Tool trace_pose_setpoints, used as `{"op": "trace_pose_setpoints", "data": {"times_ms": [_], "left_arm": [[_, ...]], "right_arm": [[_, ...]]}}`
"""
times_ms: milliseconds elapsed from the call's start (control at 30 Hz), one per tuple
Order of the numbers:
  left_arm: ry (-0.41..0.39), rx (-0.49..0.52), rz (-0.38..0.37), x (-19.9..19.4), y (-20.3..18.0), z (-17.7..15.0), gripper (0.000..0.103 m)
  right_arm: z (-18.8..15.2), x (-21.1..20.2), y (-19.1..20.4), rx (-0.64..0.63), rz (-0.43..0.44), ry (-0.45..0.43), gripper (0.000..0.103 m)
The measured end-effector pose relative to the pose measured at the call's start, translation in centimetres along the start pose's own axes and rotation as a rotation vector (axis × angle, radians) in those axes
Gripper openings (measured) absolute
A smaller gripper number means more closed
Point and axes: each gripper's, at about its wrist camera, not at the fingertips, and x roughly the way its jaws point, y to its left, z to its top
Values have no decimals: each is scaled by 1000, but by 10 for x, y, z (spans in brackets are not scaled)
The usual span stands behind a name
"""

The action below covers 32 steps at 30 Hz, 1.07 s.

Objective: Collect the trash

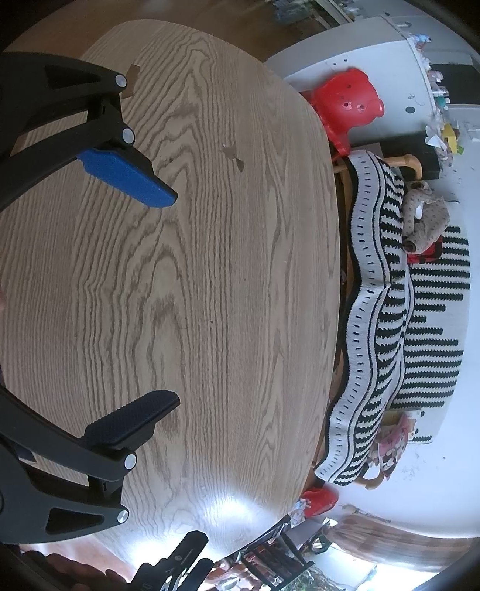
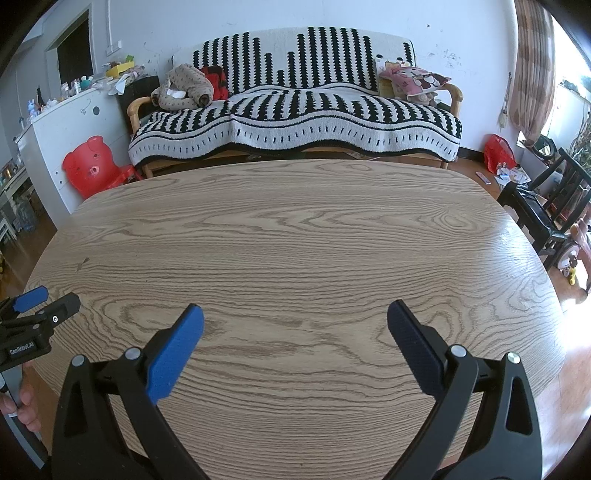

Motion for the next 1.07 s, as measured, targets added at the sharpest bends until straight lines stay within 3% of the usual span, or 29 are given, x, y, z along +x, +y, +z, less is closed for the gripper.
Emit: {"op": "trace_pose_setpoints", "data": {"times_ms": [1067], "left_arm": [[-9,21,0,-4,-7,3,96]], "right_arm": [[0,-1,1,2,2,4,96]]}}
